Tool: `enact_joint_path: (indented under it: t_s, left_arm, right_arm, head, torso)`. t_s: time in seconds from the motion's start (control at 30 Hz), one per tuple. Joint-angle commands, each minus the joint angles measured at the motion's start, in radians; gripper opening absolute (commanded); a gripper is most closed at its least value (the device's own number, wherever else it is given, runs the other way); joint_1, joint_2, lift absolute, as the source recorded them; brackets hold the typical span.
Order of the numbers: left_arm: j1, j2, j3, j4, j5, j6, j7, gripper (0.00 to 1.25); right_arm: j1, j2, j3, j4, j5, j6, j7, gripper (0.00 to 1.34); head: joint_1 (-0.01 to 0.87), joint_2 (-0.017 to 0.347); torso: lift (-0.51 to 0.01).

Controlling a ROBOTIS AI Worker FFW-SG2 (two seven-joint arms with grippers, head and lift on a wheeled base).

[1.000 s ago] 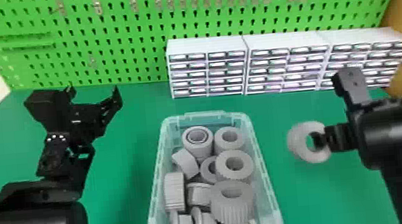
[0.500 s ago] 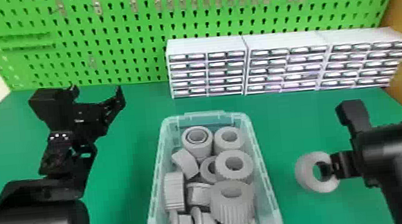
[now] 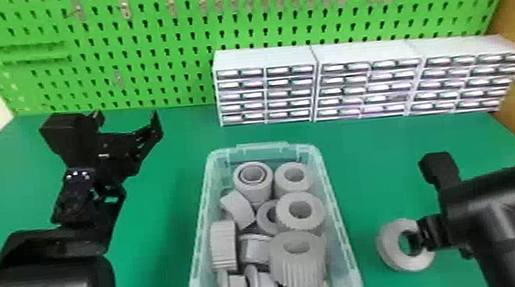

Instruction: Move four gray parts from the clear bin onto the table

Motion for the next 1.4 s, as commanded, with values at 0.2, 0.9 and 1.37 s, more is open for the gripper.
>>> enact_joint_path:
  t_s: [0.2,0.9,1.37]
  left_arm:
    - [0.0,0.0,0.001,0.0,0.0,0.004,-0.003,1.04]
    - [0.003,0.0,0.005,0.0,-0.001,0.004,-0.008,1.04]
    - [0.005,0.0,0.008,0.0,-0.001,0.004,-0.009,1.04]
  right_arm:
    - [0.001,-0.002,-0.004,0.027,-0.002,0.004,0.0,0.17]
    - [-0.002,0.002,0.031,0.022,0.07,0.004,0.0,0.74]
    - [-0.014,-0.001,0.068,-0.004,0.143,0.004,0.0,0.74]
  head:
    - [0.678,0.034]
    - [0.678,0.034]
    - [0.678,0.034]
  torso:
    - [-0.05]
    - [-0.05]
    - [-0.05]
